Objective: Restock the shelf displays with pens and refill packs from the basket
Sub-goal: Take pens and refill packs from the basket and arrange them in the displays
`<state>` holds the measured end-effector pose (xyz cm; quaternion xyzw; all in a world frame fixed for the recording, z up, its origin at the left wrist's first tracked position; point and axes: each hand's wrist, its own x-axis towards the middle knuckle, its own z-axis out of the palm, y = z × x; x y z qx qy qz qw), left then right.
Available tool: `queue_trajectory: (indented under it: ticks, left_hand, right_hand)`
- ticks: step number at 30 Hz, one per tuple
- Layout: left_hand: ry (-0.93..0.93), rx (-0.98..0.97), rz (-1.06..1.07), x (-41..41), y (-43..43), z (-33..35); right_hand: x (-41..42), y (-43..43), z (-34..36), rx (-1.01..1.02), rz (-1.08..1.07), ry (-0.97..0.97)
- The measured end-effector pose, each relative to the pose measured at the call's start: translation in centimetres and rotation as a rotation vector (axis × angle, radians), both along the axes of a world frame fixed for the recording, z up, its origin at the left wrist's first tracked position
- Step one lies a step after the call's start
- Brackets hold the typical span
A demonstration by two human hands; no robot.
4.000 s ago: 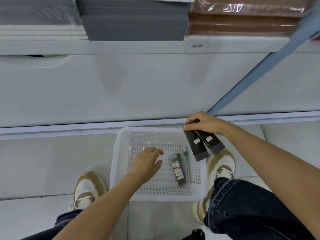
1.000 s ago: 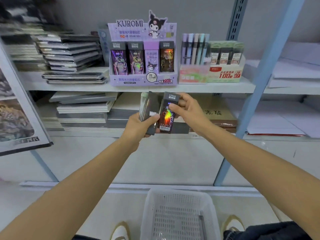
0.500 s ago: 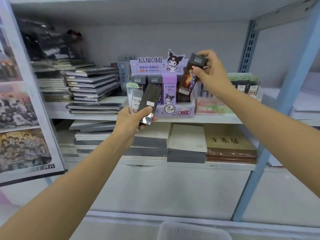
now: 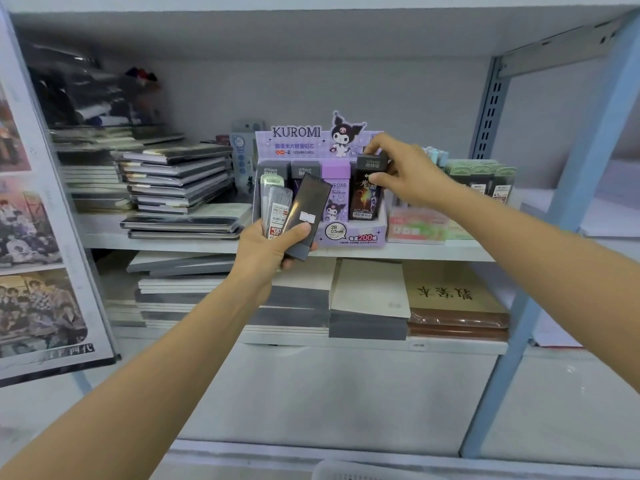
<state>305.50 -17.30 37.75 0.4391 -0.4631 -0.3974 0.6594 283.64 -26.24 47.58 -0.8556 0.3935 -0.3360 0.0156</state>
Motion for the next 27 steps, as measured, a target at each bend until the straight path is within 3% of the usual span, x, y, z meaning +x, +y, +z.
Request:
queue_trajectory:
  ticks: [10, 16, 23, 27]
  left_hand:
    - [0.001, 0.016, -0.019, 0.1, -0.3, 0.1]
    - [0.002, 0.012, -0.036, -0.1, -0.4, 0.2]
    - [-0.003, 0.018, -0.06, -0.7, 0.1, 0.6]
    - [-0.006, 0.025, -0.085, -1.4, 0.5, 1.1]
  right_hand:
    - [0.3, -1.2, 0.9, 0.019, -0.008, 0.111]
    - [0.8, -1.9, -0.6, -0.196, -0.101, -0.039]
    - [0.6, -1.9, -0.8, -0.315, -0.224, 0.074]
    - [0.7, 0.8, -1.6, -0.152, 0.151, -0.241]
